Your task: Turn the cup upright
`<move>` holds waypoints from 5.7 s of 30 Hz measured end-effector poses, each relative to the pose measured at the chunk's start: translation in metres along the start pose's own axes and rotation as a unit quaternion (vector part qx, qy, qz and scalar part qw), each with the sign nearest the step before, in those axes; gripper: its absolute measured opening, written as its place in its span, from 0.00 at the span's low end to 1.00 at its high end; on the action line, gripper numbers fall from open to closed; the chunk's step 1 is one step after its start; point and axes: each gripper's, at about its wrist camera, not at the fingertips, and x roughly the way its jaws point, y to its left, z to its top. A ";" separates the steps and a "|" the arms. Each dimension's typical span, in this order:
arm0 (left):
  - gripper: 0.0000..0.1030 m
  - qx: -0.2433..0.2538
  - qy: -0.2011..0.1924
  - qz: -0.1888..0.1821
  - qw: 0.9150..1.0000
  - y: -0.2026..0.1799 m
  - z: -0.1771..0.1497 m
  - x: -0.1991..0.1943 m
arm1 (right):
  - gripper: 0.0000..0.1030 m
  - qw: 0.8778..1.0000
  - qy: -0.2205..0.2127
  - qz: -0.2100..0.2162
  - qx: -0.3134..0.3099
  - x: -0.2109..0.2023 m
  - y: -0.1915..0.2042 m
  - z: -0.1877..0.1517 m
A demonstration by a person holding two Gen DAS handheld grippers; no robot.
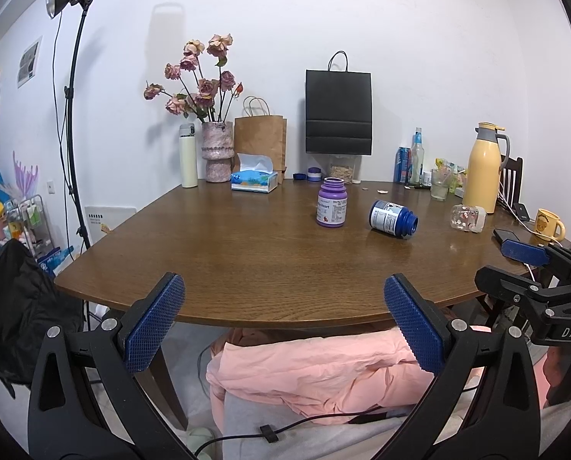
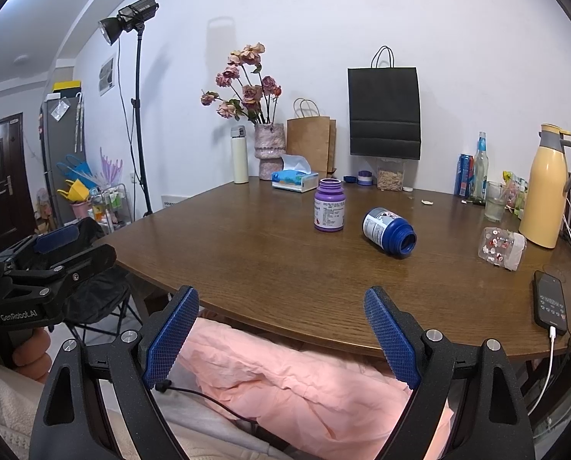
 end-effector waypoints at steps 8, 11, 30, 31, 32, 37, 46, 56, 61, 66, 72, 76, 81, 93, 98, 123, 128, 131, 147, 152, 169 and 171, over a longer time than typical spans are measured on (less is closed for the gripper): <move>1.00 0.000 0.000 0.000 1.000 0.000 0.000 0.000 | 0.89 1.000 0.001 0.000 -0.001 0.000 0.001 -0.002; 1.00 0.000 0.000 0.000 1.000 0.000 0.000 0.000 | 0.89 1.000 0.001 0.000 0.000 0.000 0.000 -0.001; 1.00 -0.007 0.045 -0.030 0.998 -0.013 0.024 0.109 | 0.89 0.999 0.021 -0.031 0.008 0.062 -0.051 0.008; 1.00 -0.001 0.055 -0.032 0.998 -0.017 0.026 0.120 | 0.89 0.999 0.029 -0.033 0.011 0.070 -0.061 0.014; 1.00 0.006 0.074 -0.041 0.996 -0.022 0.030 0.137 | 0.89 0.999 0.040 -0.035 0.011 0.081 -0.069 0.020; 1.00 -0.032 0.137 -0.075 0.987 -0.026 0.046 0.209 | 0.89 0.995 0.079 -0.060 -0.015 0.146 -0.111 0.047; 1.00 -0.008 0.183 -0.100 0.978 -0.042 0.069 0.293 | 0.89 0.982 0.185 -0.044 -0.013 0.272 -0.169 0.078; 0.99 -0.005 0.194 -0.176 0.965 -0.056 0.076 0.303 | 0.67 0.976 0.213 0.024 -0.032 0.272 -0.151 0.063; 0.89 -0.018 0.220 -0.220 0.950 -0.069 0.071 0.309 | 0.67 0.963 0.195 0.143 -0.119 0.227 -0.089 0.041; 0.51 0.011 0.247 -0.202 0.948 -0.084 0.060 0.317 | 0.68 0.959 0.178 0.157 -0.157 0.212 -0.071 0.032; 0.50 0.029 0.236 -0.171 0.956 -0.072 0.062 0.306 | 0.79 0.968 0.188 0.113 -0.118 0.211 -0.096 0.028; 0.51 0.042 0.231 -0.159 0.959 -0.070 0.062 0.298 | 0.79 0.976 0.187 0.091 -0.058 0.207 -0.120 0.027; 0.81 0.017 0.250 -0.241 0.938 -0.081 0.074 0.298 | 0.79 0.981 0.182 0.066 -0.035 0.204 -0.130 0.032; 0.58 0.166 0.324 -0.255 0.896 -0.142 0.052 0.317 | 0.79 0.981 0.191 -0.016 0.029 0.170 -0.177 0.033; 0.58 0.170 0.179 -0.204 0.947 -0.129 0.080 0.283 | 0.82 0.991 0.107 0.020 0.075 0.151 -0.185 0.061; 0.59 0.117 0.058 -0.246 0.960 -0.075 0.093 0.253 | 0.53 0.958 0.103 0.232 0.136 0.237 -0.114 0.145; 0.74 0.094 0.065 -0.249 0.962 -0.064 0.101 0.260 | 0.53 0.977 0.089 0.192 0.040 0.233 -0.091 0.157; 0.75 0.080 0.061 -0.243 0.965 -0.052 0.108 0.268 | 0.53 0.982 0.075 0.172 -0.027 0.233 -0.071 0.168; 0.58 0.047 0.015 -0.170 0.984 -0.004 0.140 0.343 | 0.60 0.967 0.056 0.188 -0.161 0.317 -0.045 0.221; 0.58 0.009 0.043 -0.143 0.989 0.009 0.128 0.383 | 0.78 0.982 0.034 0.176 -0.056 0.351 -0.083 0.236; 0.58 -0.007 0.110 -0.127 0.986 -0.016 0.100 0.435 | 0.82 0.984 0.137 0.112 -0.022 0.397 -0.141 0.194; 0.58 -0.003 0.122 -0.125 0.985 -0.023 0.098 0.437 | 0.82 0.983 0.146 0.110 -0.012 0.393 -0.150 0.180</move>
